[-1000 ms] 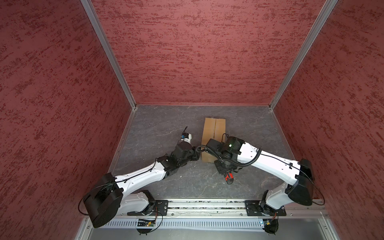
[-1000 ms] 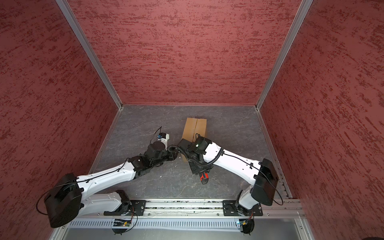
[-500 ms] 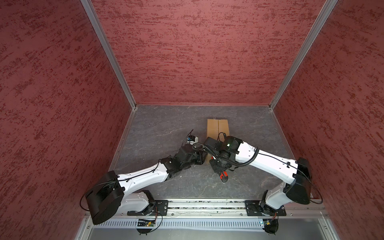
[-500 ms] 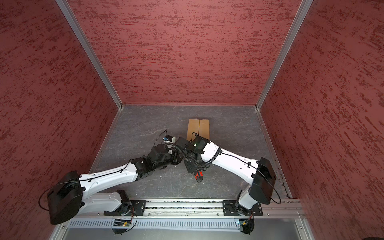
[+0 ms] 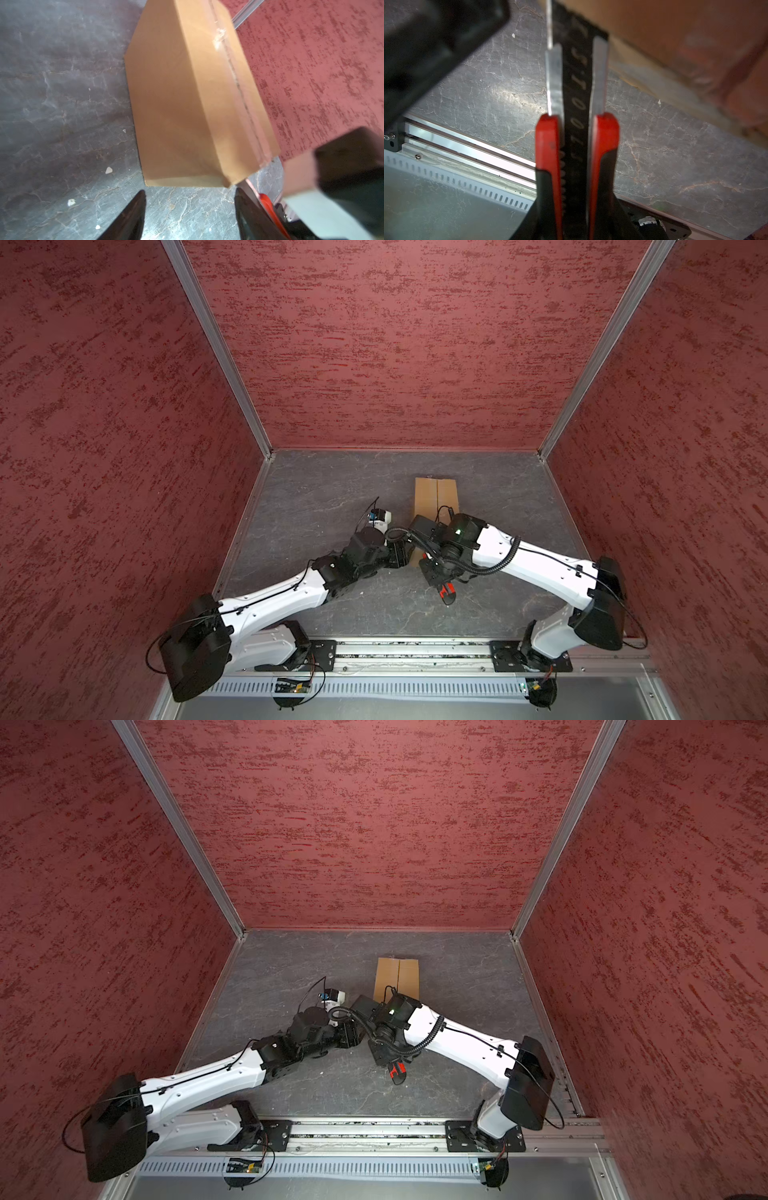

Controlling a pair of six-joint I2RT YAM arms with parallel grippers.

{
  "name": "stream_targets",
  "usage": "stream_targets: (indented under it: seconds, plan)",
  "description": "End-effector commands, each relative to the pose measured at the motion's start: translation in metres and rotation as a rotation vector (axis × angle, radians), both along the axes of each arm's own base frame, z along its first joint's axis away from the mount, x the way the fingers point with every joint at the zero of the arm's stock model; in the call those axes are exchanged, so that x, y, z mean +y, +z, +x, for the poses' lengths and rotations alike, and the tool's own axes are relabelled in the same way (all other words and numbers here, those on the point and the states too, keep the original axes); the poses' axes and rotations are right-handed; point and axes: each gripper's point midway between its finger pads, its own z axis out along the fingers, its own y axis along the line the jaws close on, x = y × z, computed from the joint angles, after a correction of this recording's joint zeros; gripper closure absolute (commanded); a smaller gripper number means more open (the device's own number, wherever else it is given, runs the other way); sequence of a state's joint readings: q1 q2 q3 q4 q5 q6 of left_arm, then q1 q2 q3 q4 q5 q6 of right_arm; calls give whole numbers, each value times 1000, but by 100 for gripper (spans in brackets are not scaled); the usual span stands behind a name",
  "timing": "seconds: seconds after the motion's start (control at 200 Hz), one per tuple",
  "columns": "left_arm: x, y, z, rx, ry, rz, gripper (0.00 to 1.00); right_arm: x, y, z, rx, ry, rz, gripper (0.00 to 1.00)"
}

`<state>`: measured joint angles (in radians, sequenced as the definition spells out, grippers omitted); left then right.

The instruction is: Unpack the express box

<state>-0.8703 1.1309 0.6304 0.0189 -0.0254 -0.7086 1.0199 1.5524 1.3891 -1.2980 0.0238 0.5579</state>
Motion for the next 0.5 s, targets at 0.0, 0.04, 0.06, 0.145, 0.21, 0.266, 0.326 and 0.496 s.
stream_targets:
  seconds: [0.0, 0.04, 0.06, 0.145, 0.21, 0.266, 0.326, 0.496]
  plan:
    - [0, 15, -4, -12, -22, -35, 20, -4, 4, -1, -28, -24, 15, 100]
    - [-2, 16, -7, -1, -32, -52, 16, -4, 4, -2, -31, -24, 16, 100]
    - [-2, 15, -9, 6, -36, -59, 15, -4, 3, -1, -34, -26, 16, 100]
    - [-3, 11, -12, 26, -39, -79, 13, -4, 3, -1, -40, -31, 24, 100]
    - [-5, 6, -10, 35, -36, -79, 12, -4, 2, -1, -41, -32, 30, 100]
    - [-8, 5, -7, 35, -37, -83, 12, -4, 1, -1, -41, -33, 31, 100]
    - [-13, 5, -3, 30, -37, -93, 12, -3, 0, -1, -42, -32, 34, 100]
    - [-27, -7, 15, 48, -28, -124, 13, -1, 1, 0, -46, -33, 45, 100]
